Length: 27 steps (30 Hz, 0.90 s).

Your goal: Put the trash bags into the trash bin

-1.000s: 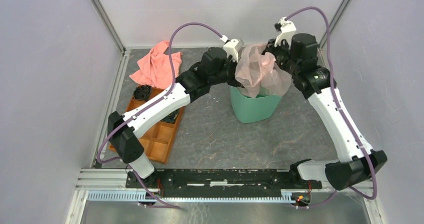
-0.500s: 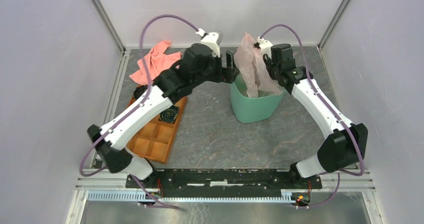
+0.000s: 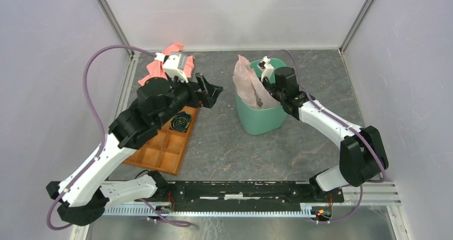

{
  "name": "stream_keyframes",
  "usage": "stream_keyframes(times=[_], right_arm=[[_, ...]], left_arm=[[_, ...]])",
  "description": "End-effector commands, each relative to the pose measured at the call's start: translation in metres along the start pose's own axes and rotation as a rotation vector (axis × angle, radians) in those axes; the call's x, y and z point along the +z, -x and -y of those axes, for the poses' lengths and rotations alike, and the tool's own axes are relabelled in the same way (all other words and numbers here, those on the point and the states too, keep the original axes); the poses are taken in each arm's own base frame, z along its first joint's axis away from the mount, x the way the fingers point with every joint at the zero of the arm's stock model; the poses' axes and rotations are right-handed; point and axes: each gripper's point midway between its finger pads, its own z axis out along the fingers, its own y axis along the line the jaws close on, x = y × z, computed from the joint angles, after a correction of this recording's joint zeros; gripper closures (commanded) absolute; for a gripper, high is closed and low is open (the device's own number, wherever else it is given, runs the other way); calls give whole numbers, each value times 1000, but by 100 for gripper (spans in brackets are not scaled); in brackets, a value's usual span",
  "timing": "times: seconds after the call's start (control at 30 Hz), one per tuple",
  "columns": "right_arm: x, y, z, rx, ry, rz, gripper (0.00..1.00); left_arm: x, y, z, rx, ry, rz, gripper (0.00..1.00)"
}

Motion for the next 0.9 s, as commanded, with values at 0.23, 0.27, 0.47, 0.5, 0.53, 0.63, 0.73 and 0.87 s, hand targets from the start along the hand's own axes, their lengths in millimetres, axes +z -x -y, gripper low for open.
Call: stream_keyframes(times=[0.23, 0.27, 0.47, 0.5, 0.53, 0.63, 0.73, 0.87], right_arm=[[11, 34, -74, 88, 149, 219, 99], [11, 35, -67, 63, 109, 216, 99], [5, 42, -53, -73, -12, 188, 95], [3, 43, -54, -86, -15, 191, 95], [2, 44, -55, -100, -15, 191, 93], [-7, 48, -60, -165, -18, 191, 82], [-23, 53, -56, -267, -89, 174, 56], [-57, 66, -51, -385, -237, 101, 26]], left_arm=[[-20, 33, 42, -106, -197, 68, 0], [-19, 36, 47, -107, -214, 69, 0], [-3, 49, 63, -83, -243, 57, 1], [4, 45, 60, -77, -218, 40, 2], [10, 42, 57, -71, -191, 29, 7], [26, 33, 39, -59, -79, 0, 41], [27, 25, 31, -56, -53, -3, 72], [17, 22, 31, -71, -90, 26, 90]])
